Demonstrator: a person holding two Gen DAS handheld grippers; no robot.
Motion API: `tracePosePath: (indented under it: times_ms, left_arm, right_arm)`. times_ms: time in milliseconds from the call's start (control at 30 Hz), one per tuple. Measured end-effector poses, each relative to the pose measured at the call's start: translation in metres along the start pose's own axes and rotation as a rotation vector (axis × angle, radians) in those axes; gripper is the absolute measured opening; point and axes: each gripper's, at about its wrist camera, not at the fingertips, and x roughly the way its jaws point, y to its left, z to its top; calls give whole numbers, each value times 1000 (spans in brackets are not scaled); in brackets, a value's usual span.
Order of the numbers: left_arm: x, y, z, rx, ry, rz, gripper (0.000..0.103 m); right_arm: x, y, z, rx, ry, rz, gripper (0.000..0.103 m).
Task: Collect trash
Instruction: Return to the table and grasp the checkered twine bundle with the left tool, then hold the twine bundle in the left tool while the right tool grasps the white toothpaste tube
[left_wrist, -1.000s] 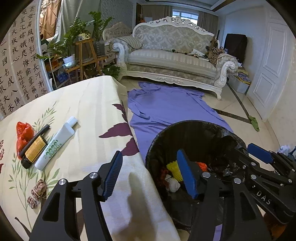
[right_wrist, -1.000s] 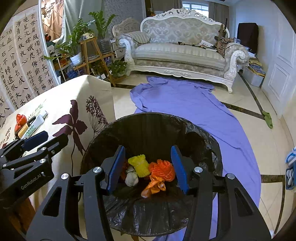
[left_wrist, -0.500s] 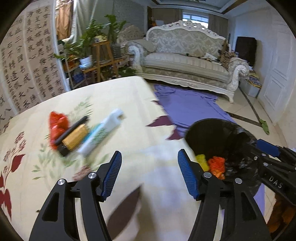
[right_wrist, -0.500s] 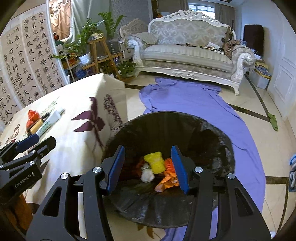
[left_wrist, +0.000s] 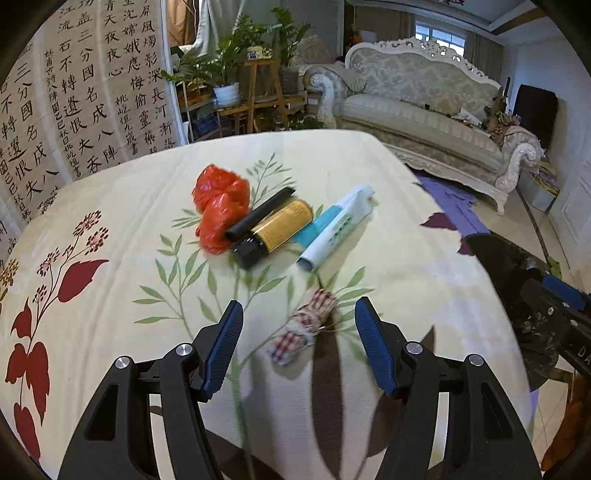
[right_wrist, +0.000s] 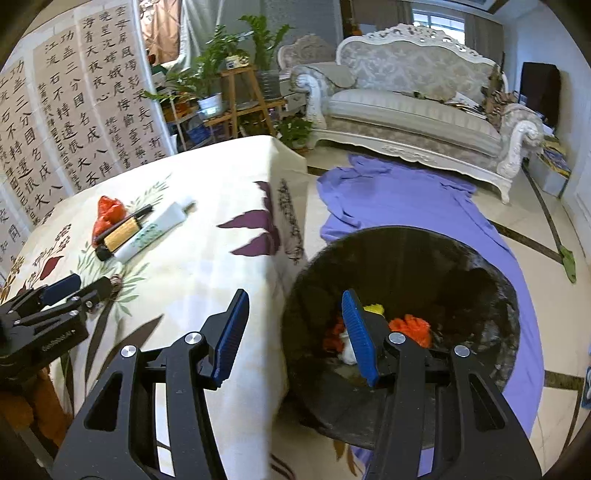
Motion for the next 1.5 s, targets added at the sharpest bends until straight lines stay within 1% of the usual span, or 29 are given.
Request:
tracePosePath:
  times_ms: [33,67,100,133,167,200,233,300,333,433,567,733,900,1033,1100,1233,1300,1400,1500]
  left_arm:
    - [3,2,-1,4,14,-5,61]
    - [6,3,-1,7,28,-13,58]
    - [7,6,-2,8,38,-21,51]
    - [10,7,-3,6,53,-34,47]
    - [9,9,-4,8,49,-34,44]
    - [8,9,-5,15,45,-40,36]
    - [8,9,-5,28,44,-43,35]
    - [7,9,-7,49,39,-45,22]
    - [7,10,-7,55,36,-45,19]
    - [4,17,-10,35,29,-55,19]
    - [-3,34,-10,-17,2,-36,18]
    - [-7,71,-6,-68,-25,33,18]
    - [-2,119,-4,-134,-17,112,18]
    - [-1,147,-4,-180,-14,151,18]
    - [3,158,-3,-204,-6,156,18]
    - [10,167,-3,-239,16,143,18]
    - [10,164,-3,-234,14,149,19]
    - [9,161,-5,-228,8,154,19]
    - [9,164,-5,-240,6,142,19]
  right_arm:
    - [1,2,1,-3,1,3,51]
    - [2,5,2,-7,3,7,51]
    - [2,8,2,-11,4,11,51]
    - [3,12,3,-17,6,15,51]
    - [4,16,3,-24,8,18,51]
    - [5,18,3,-28,9,20,51]
    - [6,22,4,-34,10,24,51]
    - [7,28,6,-45,15,33,51]
    - [8,31,6,-49,16,36,51]
    - [13,43,10,-58,22,54,51]
    - [19,61,14,-72,25,80,51]
    - [34,92,21,-91,46,114,51]
    - [49,118,29,-105,64,138,51]
    - [63,136,40,-91,75,146,51]
    - [70,144,45,-82,77,143,51]
    - [84,153,50,-89,97,94,52]
    - [88,154,45,-97,115,83,52]
    - [84,152,40,-128,104,69,51]
    - [79,147,35,-137,102,68,50]
